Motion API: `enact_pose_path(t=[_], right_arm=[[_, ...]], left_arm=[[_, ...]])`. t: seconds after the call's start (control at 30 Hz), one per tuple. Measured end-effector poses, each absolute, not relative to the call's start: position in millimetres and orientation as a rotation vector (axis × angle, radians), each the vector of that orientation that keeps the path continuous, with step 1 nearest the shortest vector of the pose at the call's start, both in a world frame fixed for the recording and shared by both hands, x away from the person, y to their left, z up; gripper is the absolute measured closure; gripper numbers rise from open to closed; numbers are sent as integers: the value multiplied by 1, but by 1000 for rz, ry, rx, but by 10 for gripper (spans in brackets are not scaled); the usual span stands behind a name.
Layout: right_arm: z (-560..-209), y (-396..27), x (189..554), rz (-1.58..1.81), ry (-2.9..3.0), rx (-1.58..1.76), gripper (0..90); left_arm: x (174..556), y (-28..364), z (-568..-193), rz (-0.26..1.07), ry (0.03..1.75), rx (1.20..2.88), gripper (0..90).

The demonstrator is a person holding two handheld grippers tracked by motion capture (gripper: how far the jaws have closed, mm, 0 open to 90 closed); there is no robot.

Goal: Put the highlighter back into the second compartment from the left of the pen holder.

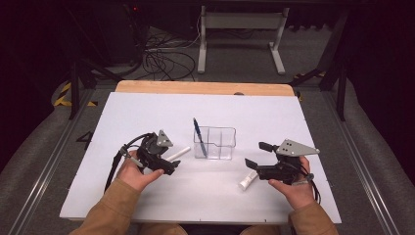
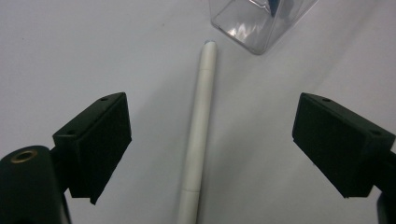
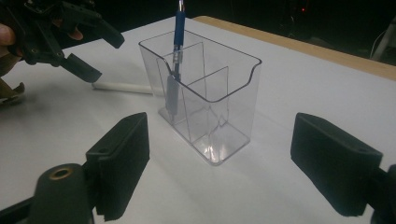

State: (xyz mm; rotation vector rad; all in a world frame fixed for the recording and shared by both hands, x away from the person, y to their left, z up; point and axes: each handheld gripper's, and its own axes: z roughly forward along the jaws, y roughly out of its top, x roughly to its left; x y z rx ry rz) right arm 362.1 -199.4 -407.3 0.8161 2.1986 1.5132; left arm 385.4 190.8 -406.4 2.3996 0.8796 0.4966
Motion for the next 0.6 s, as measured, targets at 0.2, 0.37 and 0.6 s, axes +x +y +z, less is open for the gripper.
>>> enact_pose_path(t=[0.2,0.37,0.6], right_arm=[[-410,-198,363,1514,2213,818,205],[-410,-198,363,1518,2211,819,206],[-412,-197,363,1521,2217,816,207]], left_arm=[[393,189,-410,464,893,2440,203],[399,189,-412,427,905,2460,274],[405,191,-414,389,899,2474,346]])
